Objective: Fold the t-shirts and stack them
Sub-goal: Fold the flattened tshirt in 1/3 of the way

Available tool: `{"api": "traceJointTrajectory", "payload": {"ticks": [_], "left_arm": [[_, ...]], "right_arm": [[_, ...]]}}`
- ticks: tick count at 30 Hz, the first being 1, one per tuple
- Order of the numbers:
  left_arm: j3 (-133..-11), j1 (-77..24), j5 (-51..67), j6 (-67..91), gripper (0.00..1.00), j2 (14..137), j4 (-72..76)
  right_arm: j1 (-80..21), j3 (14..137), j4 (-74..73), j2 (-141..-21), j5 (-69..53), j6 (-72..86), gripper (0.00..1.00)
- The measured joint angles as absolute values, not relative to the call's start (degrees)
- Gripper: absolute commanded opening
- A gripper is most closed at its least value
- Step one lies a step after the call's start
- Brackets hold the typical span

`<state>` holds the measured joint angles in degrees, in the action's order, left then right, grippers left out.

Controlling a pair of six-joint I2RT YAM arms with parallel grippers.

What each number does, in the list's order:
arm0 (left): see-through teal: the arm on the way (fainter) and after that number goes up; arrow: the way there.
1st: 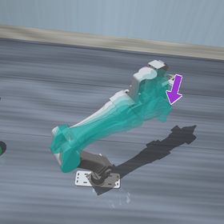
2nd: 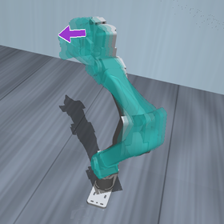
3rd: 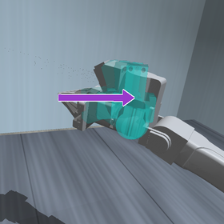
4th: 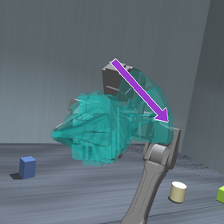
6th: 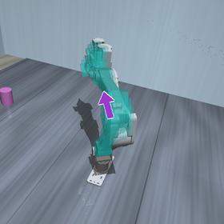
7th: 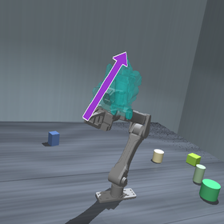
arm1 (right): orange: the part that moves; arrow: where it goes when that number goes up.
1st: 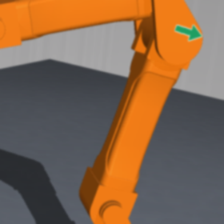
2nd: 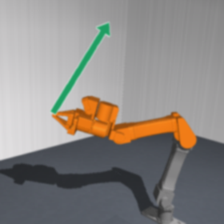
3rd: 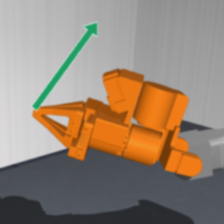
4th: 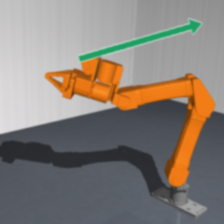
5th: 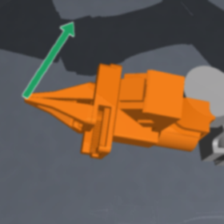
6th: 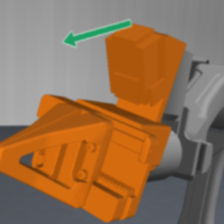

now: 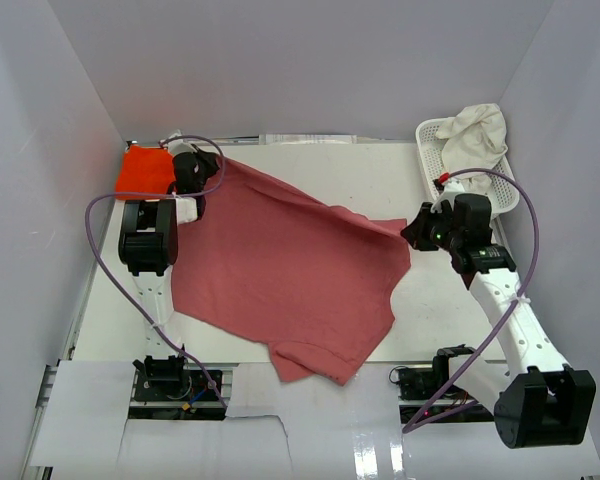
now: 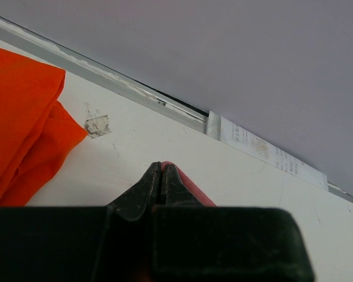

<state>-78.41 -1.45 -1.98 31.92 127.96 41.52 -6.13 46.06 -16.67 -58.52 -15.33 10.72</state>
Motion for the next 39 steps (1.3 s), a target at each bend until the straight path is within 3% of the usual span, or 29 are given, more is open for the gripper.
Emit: {"api": "traceJointTrajectory", "payload": {"ticks": [39], "left_arm": [[-65.78, -0.86, -6.68, 33.17, 0.0, 118.65, 41.01]], "right_arm": [[-14.33, 38.2, -23.27, -46.35, -14.13, 14.81, 0.08]]}}
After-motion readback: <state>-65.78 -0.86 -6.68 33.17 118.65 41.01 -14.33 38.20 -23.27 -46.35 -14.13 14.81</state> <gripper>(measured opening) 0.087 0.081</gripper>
